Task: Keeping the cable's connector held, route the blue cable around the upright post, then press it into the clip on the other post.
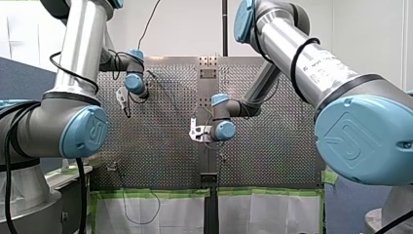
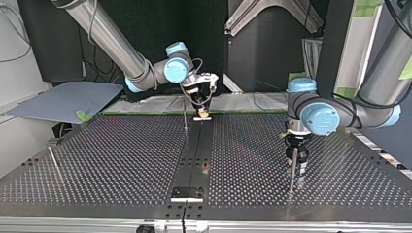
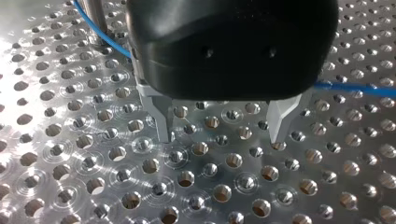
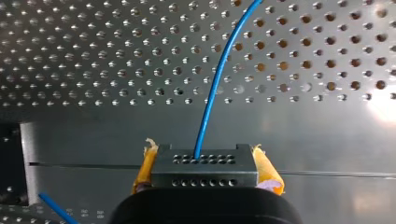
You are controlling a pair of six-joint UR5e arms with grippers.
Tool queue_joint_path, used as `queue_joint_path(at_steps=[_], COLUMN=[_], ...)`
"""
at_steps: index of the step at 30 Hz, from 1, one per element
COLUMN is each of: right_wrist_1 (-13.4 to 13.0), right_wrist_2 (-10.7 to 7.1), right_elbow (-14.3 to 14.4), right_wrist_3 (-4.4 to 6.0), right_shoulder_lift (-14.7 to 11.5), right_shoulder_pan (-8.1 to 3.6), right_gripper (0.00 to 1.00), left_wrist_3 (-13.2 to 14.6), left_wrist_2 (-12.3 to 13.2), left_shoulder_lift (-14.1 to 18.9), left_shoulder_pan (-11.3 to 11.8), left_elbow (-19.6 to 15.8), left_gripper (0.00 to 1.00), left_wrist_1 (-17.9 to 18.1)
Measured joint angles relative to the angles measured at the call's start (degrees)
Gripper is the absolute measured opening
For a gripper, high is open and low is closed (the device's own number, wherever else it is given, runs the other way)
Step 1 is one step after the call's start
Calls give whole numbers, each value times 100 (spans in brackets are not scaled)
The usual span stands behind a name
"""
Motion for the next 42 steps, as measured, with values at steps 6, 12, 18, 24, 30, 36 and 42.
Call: queue_joint_path(at_steps=[6, 12, 18, 24, 30, 36, 42], right_wrist_1=[-5, -58, -222, -395, -571, -736, -1036], right_wrist_2=[38, 184, 257, 351, 435, 521, 595], right_elbow=[2, 3, 3, 4, 4, 20, 167], right_wrist_3=[-5, -25, -28, -15, -12, -11, 21], right_shoulder_lift=[213, 517, 792, 1078, 1378, 1703, 2061], right_shoulder_pan=[6, 32, 42, 48, 53, 51, 3], right_gripper=[0, 0, 0, 0, 0, 0, 0], left_wrist_3=[16, 0, -12, -41, -46, -47, -47], left_wrist_2=[-12, -8, 0, 0, 1, -2, -7], left_shoulder_lift=[-3, -5, -6, -6, -6, -6, -7], left_shoulder_pan=[-5, 7, 21, 27, 28, 28, 28], left_elbow=[0, -1, 0, -1, 0, 0, -1], left_gripper=[100, 100, 100, 100, 100, 100, 100], left_wrist_1=[-31, -12, 6, 11, 8, -2, 1])
